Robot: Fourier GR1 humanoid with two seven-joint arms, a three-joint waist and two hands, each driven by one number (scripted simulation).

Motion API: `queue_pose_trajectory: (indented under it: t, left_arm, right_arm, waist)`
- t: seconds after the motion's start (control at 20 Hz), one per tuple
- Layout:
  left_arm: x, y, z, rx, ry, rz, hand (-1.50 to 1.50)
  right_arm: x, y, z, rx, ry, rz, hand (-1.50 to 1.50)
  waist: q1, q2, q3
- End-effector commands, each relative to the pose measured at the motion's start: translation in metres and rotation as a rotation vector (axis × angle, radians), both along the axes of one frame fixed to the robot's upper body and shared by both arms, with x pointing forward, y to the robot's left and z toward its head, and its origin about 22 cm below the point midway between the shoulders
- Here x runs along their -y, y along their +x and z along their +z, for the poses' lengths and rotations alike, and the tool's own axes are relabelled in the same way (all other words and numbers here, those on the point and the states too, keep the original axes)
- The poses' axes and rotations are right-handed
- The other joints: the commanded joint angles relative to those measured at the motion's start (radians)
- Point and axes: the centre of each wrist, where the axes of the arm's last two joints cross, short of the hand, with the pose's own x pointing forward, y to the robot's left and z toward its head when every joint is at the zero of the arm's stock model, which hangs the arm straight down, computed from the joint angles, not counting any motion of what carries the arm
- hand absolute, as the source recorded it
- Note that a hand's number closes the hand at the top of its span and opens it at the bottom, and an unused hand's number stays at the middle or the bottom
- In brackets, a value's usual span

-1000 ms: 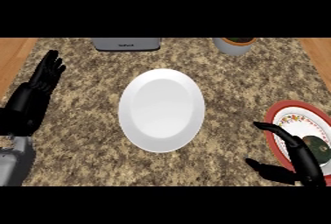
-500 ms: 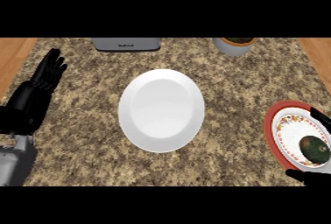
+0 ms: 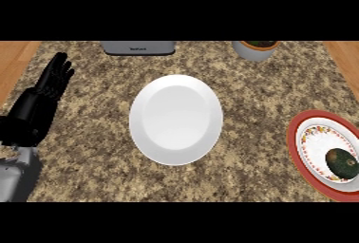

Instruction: Pick the squash from the plate and place it in the plate

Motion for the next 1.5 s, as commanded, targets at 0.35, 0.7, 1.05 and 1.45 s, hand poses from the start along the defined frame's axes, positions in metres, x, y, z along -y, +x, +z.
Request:
queue_pose_trajectory:
  t: [0.35, 0.7, 1.05, 1.45]
  left_arm:
    - [-0.001, 0.01, 0.001, -0.006, -0.011, 0.007, 0.0]
    - [0.006, 0.011, 0.001, 0.015, -0.011, 0.006, 0.0]
    - [-0.007, -0.001, -0.004, 0.021, -0.003, -0.006, 0.0]
    - [0.003, 0.001, 0.006, -0.006, -0.002, -0.004, 0.0]
  right_arm:
    - [-0.027, 0.028, 0.023, -0.311, -0.22, -0.067, -1.5]
    - [-0.039, 0.022, -0.016, -0.32, -0.325, -0.158, -1.5]
    - [-0.003, 0.03, -0.05, -0.402, -0.349, -0.213, -1.5]
    - [-0.005, 0.037, -0.09, -0.463, -0.335, -0.178, -1.5]
  waist:
    - [0.014, 0.003, 0.005]
    - [0.003, 0.002, 0.005]
    - [0.009, 0.002, 0.005]
    - [0.008, 0.002, 0.005]
